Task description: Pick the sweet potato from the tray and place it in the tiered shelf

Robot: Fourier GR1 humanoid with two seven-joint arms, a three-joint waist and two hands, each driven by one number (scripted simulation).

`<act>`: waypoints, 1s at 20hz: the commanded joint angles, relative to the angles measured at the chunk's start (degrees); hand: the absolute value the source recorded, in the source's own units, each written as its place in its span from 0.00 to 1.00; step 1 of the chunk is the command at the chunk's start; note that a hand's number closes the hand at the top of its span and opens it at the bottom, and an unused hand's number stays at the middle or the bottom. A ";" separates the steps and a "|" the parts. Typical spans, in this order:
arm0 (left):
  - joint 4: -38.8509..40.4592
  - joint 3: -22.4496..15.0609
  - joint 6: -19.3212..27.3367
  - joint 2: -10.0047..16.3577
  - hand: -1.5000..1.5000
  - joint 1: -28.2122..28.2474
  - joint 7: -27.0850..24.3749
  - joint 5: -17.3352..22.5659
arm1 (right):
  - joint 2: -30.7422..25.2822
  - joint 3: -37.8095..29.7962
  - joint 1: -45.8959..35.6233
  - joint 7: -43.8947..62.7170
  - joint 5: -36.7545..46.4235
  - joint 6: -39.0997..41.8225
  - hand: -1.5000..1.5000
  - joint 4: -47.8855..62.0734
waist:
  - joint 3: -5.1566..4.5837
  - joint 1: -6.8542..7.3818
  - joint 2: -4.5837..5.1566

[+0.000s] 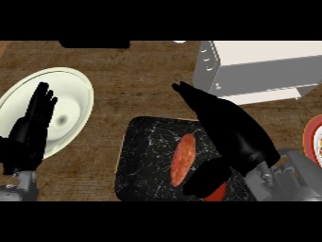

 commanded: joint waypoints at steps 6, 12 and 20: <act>-0.95 -0.22 0.75 -0.58 0.50 -0.86 2.21 -1.31 | 5.67 9.04 -6.45 15.66 5.87 4.79 0.00 6.49 | 0.14 -0.52 0.07; 1.99 1.05 0.11 -1.55 0.50 -1.68 0.09 -0.33 | 3.60 11.96 -5.55 16.74 5.96 8.44 0.00 11.97 | 0.11 -1.09 0.19; -0.15 2.22 -0.94 -0.78 0.50 -0.19 0.97 -1.06 | 7.75 10.92 -1.32 15.19 11.20 6.25 0.00 12.71 | 0.20 -0.65 0.29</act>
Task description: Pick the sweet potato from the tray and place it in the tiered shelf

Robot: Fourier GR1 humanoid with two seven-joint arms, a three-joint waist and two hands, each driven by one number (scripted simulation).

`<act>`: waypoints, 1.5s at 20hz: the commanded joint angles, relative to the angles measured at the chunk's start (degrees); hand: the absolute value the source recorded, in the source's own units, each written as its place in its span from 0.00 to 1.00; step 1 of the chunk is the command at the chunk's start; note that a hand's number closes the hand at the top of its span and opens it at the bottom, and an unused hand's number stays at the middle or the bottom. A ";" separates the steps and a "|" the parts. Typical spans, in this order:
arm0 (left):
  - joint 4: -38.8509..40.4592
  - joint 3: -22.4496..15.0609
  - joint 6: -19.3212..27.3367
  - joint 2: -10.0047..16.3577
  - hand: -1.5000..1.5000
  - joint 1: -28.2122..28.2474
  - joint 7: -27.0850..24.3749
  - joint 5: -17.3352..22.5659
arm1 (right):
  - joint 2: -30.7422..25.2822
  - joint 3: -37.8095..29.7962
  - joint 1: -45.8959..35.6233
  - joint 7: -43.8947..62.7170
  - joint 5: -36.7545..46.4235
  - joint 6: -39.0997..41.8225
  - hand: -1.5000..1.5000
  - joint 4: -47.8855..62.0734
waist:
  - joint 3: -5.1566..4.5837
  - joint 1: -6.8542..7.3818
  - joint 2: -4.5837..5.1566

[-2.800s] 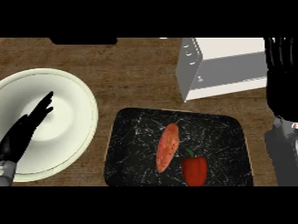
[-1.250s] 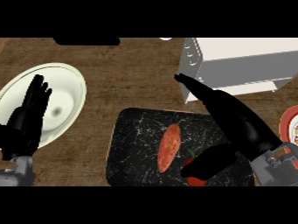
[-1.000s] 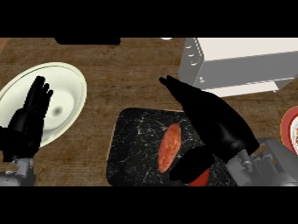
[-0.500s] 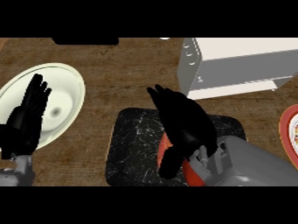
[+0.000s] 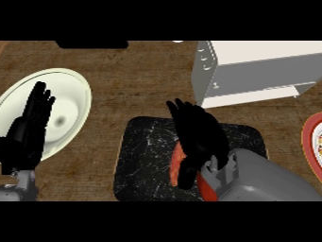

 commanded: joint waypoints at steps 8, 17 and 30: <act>-1.97 2.03 -2.34 0.68 0.50 1.13 1.33 0.47 | 5.45 1.94 5.21 7.49 7.38 2.44 0.00 2.42 | 0.01 0.40 0.05; 0.96 1.88 -2.22 -2.97 0.50 -1.53 1.17 -1.76 | 6.25 -3.79 13.01 -4.29 14.70 2.96 0.00 4.92 | 0.05 0.13 0.16; -1.86 5.16 -5.67 -3.00 0.50 0.06 1.65 -2.55 | 13.79 -8.34 18.20 -10.79 22.25 7.03 1.00 11.42 | 0.05 0.20 0.16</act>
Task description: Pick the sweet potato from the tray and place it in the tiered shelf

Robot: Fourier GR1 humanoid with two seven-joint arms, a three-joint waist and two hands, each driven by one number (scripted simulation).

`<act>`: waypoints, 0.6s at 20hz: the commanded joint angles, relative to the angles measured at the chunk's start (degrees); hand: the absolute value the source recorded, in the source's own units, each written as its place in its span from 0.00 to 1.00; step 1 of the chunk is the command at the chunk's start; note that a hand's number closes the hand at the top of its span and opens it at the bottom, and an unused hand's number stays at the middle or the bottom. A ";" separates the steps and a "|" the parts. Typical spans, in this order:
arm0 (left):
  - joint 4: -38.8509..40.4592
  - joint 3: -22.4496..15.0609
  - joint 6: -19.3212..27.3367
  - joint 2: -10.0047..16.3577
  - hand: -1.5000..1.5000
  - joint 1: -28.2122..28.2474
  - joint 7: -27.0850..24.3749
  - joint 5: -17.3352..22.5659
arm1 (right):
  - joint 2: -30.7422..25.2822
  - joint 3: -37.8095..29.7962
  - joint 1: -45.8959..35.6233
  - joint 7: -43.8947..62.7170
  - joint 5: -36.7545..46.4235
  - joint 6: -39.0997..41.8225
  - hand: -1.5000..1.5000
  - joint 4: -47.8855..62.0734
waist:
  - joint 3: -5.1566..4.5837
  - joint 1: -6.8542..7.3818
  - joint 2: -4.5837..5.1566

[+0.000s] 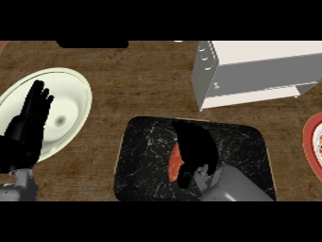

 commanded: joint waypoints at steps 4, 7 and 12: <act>0.90 1.63 -1.64 -0.14 0.50 -0.39 -0.26 -0.02 | 0.72 0.50 0.22 -5.91 5.27 2.74 1.00 5.74 | 0.00 0.12 0.05; -0.43 -0.92 0.42 -2.10 0.50 -2.06 2.46 -2.48 | 0.33 2.90 1.67 -7.88 10.47 -0.29 1.00 5.36 | 0.02 0.04 0.03; -3.22 1.68 -0.67 -0.95 0.50 0.39 3.16 -1.43 | -8.26 -0.20 8.81 -11.83 11.44 0.86 1.00 -5.00 | 0.02 -0.28 -0.10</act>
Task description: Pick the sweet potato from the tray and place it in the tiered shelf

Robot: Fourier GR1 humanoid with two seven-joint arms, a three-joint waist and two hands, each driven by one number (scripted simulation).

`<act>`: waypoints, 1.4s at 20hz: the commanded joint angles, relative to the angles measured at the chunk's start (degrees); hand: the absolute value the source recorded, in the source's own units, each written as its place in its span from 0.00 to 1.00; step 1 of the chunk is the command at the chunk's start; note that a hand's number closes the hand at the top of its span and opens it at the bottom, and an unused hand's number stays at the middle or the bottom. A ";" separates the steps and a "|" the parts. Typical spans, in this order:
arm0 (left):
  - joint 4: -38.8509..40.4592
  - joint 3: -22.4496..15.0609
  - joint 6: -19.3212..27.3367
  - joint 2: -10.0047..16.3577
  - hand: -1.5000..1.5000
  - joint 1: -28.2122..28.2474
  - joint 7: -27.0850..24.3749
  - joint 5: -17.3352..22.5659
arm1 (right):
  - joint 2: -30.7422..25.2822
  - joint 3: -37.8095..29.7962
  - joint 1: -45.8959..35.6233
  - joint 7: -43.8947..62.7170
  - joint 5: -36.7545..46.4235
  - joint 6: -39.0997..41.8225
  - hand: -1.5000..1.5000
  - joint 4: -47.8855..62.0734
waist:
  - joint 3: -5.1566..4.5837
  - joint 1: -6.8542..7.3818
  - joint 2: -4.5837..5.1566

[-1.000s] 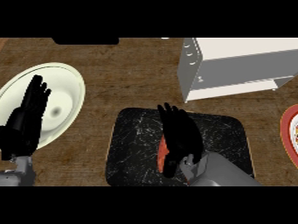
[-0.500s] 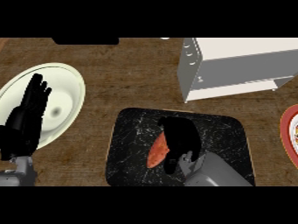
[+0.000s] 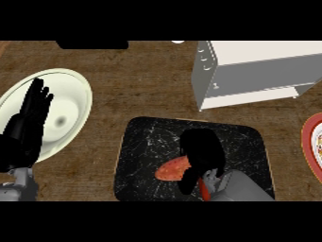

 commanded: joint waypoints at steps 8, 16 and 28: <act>2.66 2.57 -3.95 0.19 0.50 2.03 -5.02 1.76 | -13.05 -10.27 13.31 -12.37 -4.33 -2.31 1.00 -12.88 | 0.12 -0.17 0.58; -0.16 -0.09 0.45 -2.18 0.50 1.86 -1.68 -2.61 | -9.98 -17.22 16.93 -5.57 -11.02 -2.63 1.00 -35.84 | 0.14 -0.74 0.32; 0.32 -1.00 -0.79 -3.61 0.50 2.96 -3.32 -2.81 | -11.18 -36.23 0.48 14.48 -14.94 6.26 1.00 -48.00 | 0.09 0.04 0.53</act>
